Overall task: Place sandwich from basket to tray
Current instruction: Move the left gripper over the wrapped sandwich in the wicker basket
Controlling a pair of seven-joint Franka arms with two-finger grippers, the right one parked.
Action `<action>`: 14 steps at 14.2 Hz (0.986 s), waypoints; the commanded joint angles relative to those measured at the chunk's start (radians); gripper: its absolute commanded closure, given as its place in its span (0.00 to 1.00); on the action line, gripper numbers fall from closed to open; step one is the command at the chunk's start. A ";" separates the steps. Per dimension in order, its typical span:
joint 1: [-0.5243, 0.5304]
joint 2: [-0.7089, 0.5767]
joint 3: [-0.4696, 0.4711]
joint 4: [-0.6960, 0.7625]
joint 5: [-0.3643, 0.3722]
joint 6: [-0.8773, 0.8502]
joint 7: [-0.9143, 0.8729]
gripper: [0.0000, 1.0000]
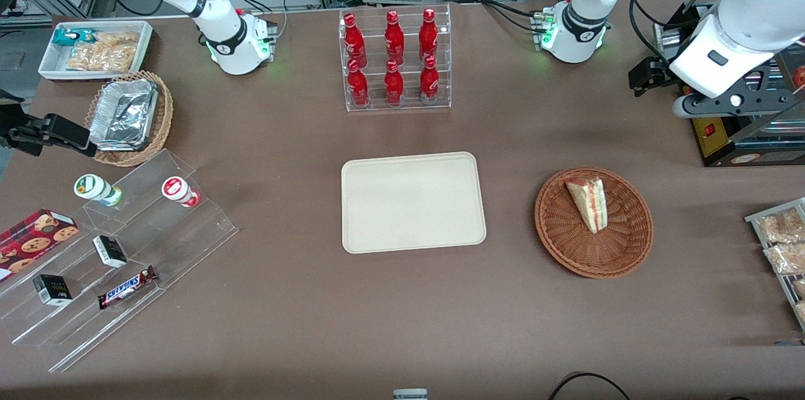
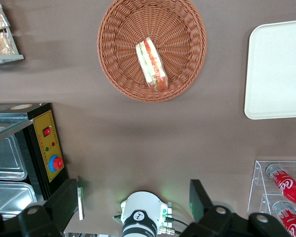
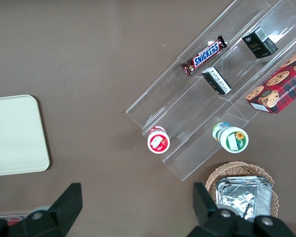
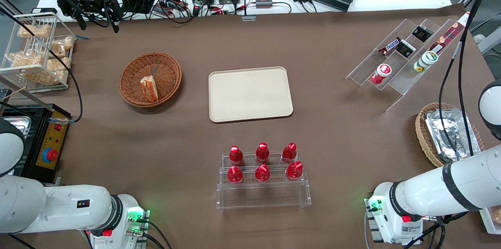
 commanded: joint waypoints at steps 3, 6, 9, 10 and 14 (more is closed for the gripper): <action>0.008 0.009 0.001 0.019 -0.011 -0.014 0.005 0.00; 0.012 0.033 0.006 0.019 -0.004 -0.018 0.008 0.00; 0.011 0.055 0.006 0.019 0.002 -0.016 0.007 0.00; 0.012 0.067 0.006 0.018 0.002 -0.017 0.007 0.00; 0.011 0.151 0.021 0.007 0.015 -0.019 -0.001 0.00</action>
